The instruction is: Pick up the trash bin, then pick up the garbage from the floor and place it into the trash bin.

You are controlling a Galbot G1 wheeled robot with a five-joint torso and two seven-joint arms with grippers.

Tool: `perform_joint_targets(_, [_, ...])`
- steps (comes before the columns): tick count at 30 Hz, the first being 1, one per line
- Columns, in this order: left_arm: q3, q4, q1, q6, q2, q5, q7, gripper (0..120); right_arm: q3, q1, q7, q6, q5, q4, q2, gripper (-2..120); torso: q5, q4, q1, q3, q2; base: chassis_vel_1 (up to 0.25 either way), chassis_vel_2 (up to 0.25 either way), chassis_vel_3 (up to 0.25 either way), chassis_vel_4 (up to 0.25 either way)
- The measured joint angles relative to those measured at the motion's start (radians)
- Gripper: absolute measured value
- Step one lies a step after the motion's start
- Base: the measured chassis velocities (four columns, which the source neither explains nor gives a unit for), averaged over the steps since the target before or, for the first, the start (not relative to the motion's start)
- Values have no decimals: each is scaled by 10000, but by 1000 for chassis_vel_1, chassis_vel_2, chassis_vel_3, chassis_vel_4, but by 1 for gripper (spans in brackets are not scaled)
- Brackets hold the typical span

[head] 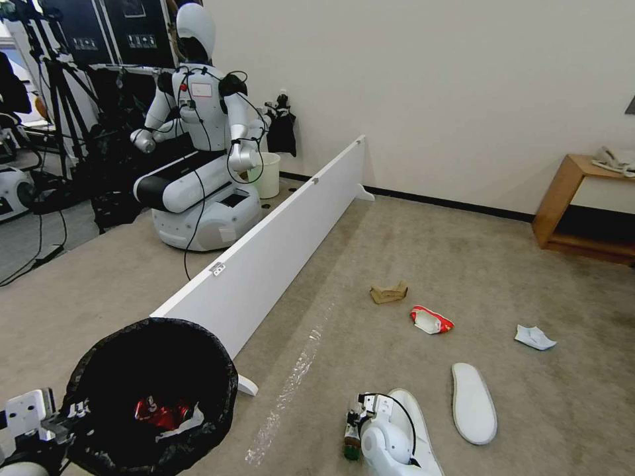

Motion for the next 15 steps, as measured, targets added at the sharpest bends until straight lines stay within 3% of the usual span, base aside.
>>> perform_joint_targets(6, [78,0,-5,0,-20,-25,6,1,-58,-245,251,-199,366,850,-286,30,0,-4,1,2,-4,0,0,0,0])
perform_joint_targets(15, [460,0,153,-1,117,-291,0,1,401,-1009,247,-78,549,3389,-1370,30,-2,-6,0,2,-3,0,0,0,0])
